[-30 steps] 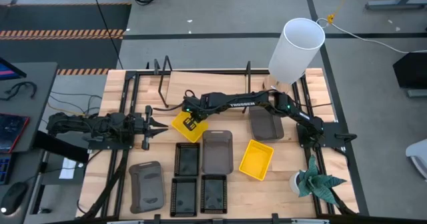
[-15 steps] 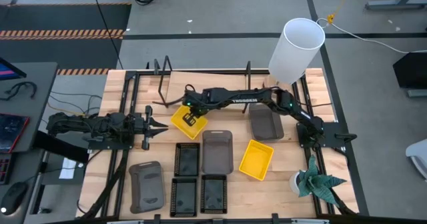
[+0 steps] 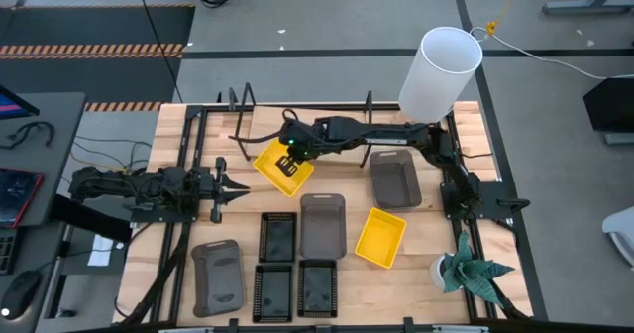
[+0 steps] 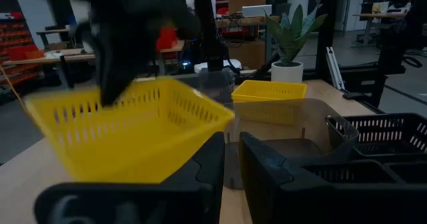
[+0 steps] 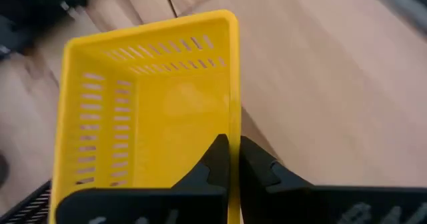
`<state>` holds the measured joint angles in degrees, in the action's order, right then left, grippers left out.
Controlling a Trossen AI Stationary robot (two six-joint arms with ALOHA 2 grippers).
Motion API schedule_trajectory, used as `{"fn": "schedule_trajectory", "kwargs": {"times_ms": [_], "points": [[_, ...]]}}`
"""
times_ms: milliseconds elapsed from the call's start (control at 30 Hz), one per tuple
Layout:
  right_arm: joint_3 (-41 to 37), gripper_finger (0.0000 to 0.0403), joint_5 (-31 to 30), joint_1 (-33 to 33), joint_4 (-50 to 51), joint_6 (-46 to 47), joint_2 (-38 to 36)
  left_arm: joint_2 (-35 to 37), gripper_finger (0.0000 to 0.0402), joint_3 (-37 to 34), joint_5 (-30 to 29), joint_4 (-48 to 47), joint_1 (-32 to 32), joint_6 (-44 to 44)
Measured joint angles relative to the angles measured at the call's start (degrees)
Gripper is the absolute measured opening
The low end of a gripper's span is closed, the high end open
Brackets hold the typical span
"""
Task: Stack baskets on shelf by color
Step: Stack the top yellow bin on top of the other stacked yellow bins
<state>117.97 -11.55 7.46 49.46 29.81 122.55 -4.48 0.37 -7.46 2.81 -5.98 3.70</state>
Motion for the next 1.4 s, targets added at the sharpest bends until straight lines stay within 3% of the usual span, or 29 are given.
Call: {"fn": "schedule_trajectory", "kwargs": {"times_ms": [467, 667, 1000, 1100, 1300, 1400], "points": [[0.0, 0.0013, -1.0, -7.9, 12.7, 2.1, -11.5, 0.0, 0.0051, 0.0, 0.0, 0.0, 0.0, 0.0], [0.0, 0.0013, -0.6, -13.2, 20.7, 2.7, -13.1, 0.0, 0.0057, 0.0, 0.0, 0.0, 0.0, 0.0], [0.0, 0.0014, 3.2, -22.1, 37.7, -5.6, -13.1, 0.0, 0.0052, 0.0, 0.0, 0.0, 0.0, 0.0], [0.0, 0.0014, 3.1, -24.5, 40.8, -12.4, -13.1, 0.0, 0.0051, 0.0, 0.0, 0.0, 0.0, 0.0], [-0.4, 0.0014, 3.1, -27.8, 40.5, -36.7, -13.0, 0.0, 0.0058, 0.0, 0.0, 0.0, 0.0, 0.0], [-0.4, 0.0014, 3.1, -28.3, 40.6, -42.6, -12.9, 0.0, 0.0059, 0.0, 0.0, 0.0, 0.0, 0.0]]}}
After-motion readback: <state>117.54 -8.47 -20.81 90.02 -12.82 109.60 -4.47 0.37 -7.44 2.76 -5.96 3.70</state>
